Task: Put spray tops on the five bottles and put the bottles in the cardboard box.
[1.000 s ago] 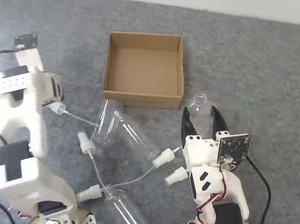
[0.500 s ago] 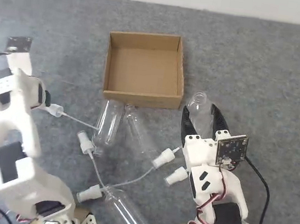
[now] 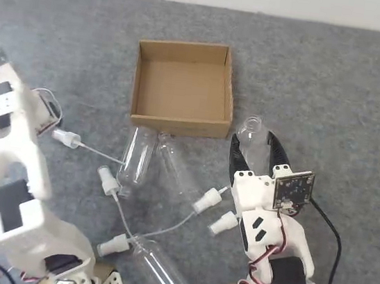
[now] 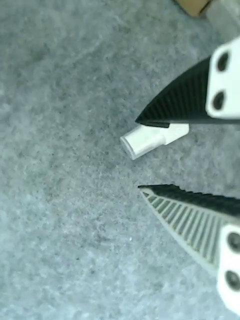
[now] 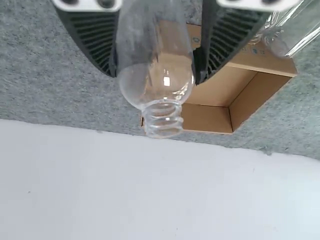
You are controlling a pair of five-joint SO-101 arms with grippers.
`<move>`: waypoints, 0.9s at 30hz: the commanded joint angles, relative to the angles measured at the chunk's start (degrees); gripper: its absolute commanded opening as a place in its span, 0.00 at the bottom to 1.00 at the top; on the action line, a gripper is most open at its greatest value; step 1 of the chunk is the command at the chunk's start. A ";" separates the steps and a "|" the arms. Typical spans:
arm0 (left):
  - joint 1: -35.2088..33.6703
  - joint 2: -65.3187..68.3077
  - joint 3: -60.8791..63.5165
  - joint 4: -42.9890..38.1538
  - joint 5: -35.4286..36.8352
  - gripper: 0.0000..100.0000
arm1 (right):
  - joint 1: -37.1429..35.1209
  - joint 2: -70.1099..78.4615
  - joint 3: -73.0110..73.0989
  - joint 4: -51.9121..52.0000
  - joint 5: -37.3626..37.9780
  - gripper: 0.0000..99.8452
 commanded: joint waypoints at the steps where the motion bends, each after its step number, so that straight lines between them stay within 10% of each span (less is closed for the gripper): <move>1: 0.18 -0.62 1.01 0.00 7.21 0.18 | -0.57 -1.19 0.35 -1.36 1.14 0.08; 27: 3.34 -0.53 10.15 -11.87 18.55 0.17 | -0.57 -1.19 0.26 -1.36 1.14 0.08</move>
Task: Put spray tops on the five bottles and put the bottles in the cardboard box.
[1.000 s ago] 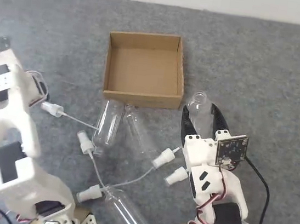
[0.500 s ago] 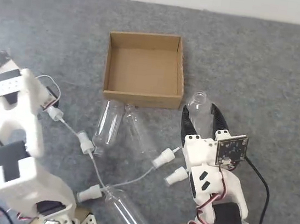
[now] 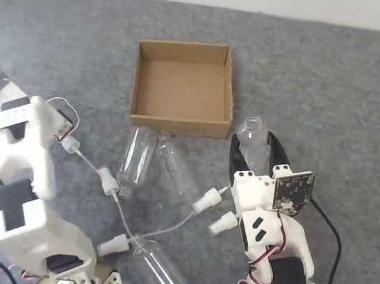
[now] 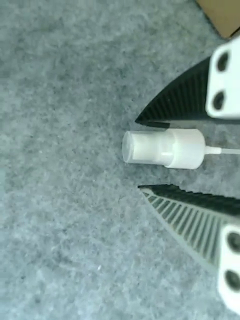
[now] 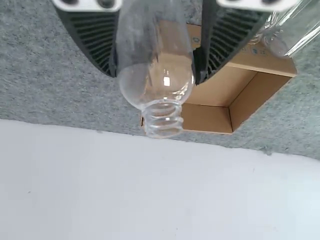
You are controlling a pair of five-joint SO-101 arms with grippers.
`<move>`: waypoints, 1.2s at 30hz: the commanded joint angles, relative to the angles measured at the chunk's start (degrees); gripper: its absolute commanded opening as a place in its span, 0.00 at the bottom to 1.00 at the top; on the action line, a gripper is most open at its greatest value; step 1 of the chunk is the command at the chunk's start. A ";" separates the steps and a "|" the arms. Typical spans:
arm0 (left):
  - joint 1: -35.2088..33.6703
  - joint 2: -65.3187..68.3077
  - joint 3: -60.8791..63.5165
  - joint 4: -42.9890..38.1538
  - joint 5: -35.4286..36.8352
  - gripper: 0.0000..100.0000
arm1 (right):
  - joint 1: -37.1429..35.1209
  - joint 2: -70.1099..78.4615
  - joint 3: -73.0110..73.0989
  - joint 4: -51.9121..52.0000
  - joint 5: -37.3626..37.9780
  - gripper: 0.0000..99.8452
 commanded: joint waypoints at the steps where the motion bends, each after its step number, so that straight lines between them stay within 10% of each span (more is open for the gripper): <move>1: 0.44 -0.53 -0.57 -1.49 0.70 0.17 | -0.57 -1.19 0.26 -1.36 1.14 0.08; 18: 1.85 22.07 -26.77 20.40 0.35 0.08 | -0.66 -1.19 0.35 -1.36 1.14 0.08; 36: 1.58 25.23 -34.95 26.29 -4.40 0.01 | -0.66 -1.19 0.35 -1.36 1.23 0.08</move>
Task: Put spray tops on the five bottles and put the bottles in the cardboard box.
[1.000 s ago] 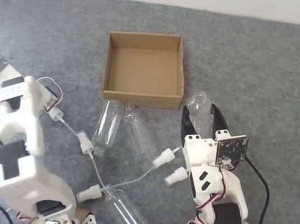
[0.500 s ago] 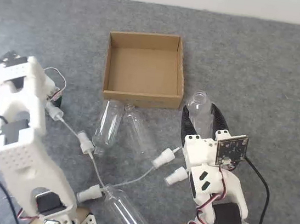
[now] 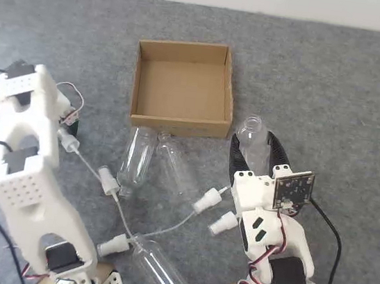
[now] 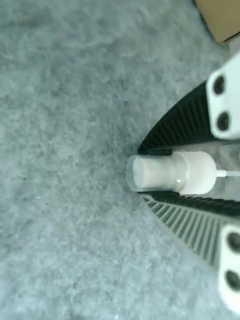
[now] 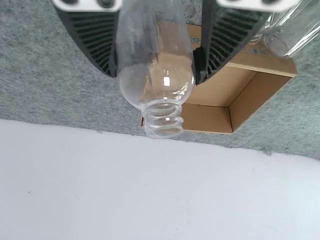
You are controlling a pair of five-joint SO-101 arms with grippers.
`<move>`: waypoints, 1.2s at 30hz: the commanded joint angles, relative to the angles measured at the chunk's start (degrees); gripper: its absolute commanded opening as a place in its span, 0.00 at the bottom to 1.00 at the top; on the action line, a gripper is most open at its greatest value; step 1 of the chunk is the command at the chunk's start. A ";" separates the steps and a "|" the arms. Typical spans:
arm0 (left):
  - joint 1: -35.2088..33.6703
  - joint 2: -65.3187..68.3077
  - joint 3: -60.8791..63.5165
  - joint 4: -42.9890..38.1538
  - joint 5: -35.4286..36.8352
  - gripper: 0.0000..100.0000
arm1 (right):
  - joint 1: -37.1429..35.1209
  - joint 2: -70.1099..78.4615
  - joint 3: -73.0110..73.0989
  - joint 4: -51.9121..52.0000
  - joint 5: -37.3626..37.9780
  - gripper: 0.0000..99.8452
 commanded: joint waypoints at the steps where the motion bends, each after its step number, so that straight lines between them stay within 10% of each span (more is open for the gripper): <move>1: -0.62 0.00 -3.38 3.87 -1.76 0.01 | -0.66 -1.19 0.35 -1.36 1.23 0.08; 16: -5.80 -0.09 -27.74 20.84 -1.85 0.01 | -3.91 -1.19 0.53 -0.92 1.23 0.07; 36: -6.24 -8.88 -37.05 22.24 -3.52 0.01 | -4.09 -1.19 1.23 -1.45 1.23 0.08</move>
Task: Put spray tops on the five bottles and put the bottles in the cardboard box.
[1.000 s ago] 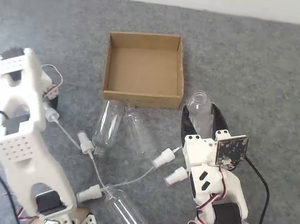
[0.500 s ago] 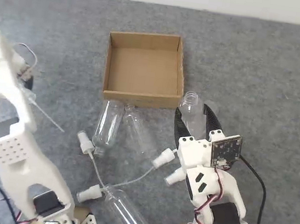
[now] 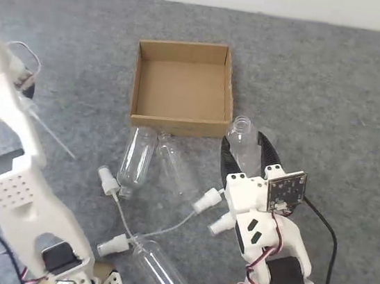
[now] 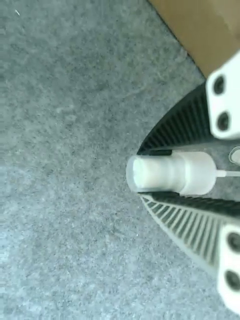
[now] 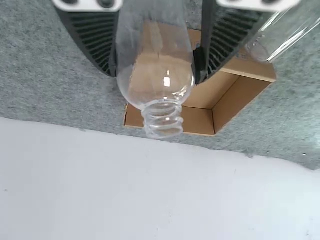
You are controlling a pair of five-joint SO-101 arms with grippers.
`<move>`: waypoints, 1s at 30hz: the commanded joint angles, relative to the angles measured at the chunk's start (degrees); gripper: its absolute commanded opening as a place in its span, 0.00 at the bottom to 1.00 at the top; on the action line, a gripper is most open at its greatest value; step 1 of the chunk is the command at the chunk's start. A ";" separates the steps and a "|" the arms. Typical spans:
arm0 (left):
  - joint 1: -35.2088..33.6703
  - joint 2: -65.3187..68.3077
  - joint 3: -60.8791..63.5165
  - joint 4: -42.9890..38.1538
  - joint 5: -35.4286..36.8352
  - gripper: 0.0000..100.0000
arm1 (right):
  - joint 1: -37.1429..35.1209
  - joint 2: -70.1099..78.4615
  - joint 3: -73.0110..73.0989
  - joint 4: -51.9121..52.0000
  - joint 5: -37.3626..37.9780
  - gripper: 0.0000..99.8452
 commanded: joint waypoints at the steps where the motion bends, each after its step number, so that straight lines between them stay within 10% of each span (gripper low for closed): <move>1: 0.26 -10.99 -2.68 2.02 -0.62 0.01 | -0.48 -1.19 1.23 -1.45 1.23 0.08; 30: 17.67 -47.47 15.34 0.00 -2.46 0.01 | -3.56 -1.10 1.23 -1.36 1.14 0.08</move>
